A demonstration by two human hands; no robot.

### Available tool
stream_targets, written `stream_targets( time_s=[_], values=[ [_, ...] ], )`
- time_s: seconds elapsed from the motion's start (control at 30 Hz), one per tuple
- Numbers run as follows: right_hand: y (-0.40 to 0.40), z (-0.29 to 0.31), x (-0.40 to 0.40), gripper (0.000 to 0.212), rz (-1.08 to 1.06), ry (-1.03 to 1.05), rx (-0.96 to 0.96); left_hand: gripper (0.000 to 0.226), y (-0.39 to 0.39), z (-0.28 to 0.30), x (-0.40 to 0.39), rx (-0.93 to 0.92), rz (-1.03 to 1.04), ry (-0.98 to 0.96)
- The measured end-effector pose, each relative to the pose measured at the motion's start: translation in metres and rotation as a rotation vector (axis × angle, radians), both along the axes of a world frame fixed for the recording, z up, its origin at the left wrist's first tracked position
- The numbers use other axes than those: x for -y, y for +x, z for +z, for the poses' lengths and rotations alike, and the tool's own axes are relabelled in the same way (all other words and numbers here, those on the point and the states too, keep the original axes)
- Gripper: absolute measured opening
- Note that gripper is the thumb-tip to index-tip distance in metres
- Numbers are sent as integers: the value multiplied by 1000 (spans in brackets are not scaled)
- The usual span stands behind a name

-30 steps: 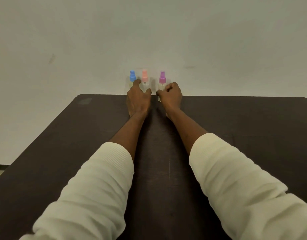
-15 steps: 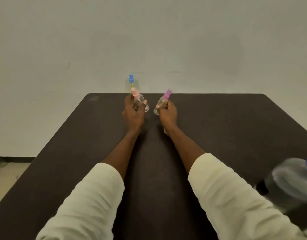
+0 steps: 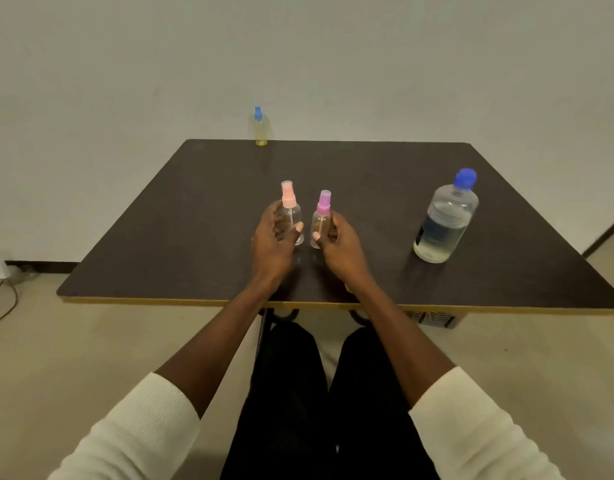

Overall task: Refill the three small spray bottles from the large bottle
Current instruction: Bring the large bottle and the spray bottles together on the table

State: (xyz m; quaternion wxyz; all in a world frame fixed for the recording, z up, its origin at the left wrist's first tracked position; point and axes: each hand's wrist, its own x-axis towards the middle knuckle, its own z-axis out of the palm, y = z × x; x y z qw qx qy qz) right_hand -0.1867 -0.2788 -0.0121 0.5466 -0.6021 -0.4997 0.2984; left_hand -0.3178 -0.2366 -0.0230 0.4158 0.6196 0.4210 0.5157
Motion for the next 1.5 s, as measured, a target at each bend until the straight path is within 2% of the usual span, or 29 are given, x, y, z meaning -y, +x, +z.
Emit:
stream_targets(
  time_s=[0.13,0.33,0.53,0.7,0.93,1.13,1.23,1.37,1.43,1.5],
  values=[
    [2,-11,16,17,-57,37,95,46,1,2,12,-30,-50,-18],
    [5,-6,21,16,-91,10,9,44,2,2,12,-66,-67,-54],
    [3,-3,17,20,-73,-14,32,36,5,2,10,-81,-94,-39],
    [2,-3,12,19,-85,-12,64,47,6,1,4,-77,-78,-66],
    [4,-9,9,18,-81,-18,49,50,7,-3,3,-83,-99,-80],
    [7,-12,8,38,-75,-17,-80,61,3,-8,-3,-31,-87,-89],
    [9,-8,7,52,-209,-46,-176,51,2,-8,-4,55,-32,-106],
    [22,-8,-6,33,-378,-63,-342,30,1,-6,-9,232,104,-192],
    [32,-1,-20,24,-417,-60,-342,23,-4,-4,-20,282,134,-257],
    [42,8,-41,23,-432,-42,-291,20,-8,1,-42,260,170,-271]
  ],
)
